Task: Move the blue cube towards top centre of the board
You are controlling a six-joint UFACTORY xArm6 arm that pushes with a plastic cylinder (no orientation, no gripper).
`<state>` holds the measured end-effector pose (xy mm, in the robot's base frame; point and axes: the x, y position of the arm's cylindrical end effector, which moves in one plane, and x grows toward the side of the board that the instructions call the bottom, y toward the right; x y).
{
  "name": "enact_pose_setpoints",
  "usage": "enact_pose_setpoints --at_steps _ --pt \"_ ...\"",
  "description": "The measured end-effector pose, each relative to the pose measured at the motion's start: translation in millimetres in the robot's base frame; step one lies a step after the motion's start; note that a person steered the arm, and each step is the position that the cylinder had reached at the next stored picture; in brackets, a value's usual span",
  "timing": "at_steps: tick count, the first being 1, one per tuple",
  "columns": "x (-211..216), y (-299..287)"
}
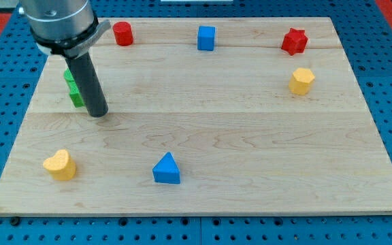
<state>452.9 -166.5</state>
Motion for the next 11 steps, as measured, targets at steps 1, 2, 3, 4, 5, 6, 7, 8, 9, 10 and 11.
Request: enact_pose_setpoints --at_steps 1,2,3,4,5,6,7,8,9,10,11 --pt "2 -2" --pt "-15 40" --pt "-18 55" --pt "-28 72" --pt "-74 111" --pt "-138 139" --pt "-177 180" --pt "-177 201" --pt "-177 228" --pt "-189 253" --pt "-228 241"
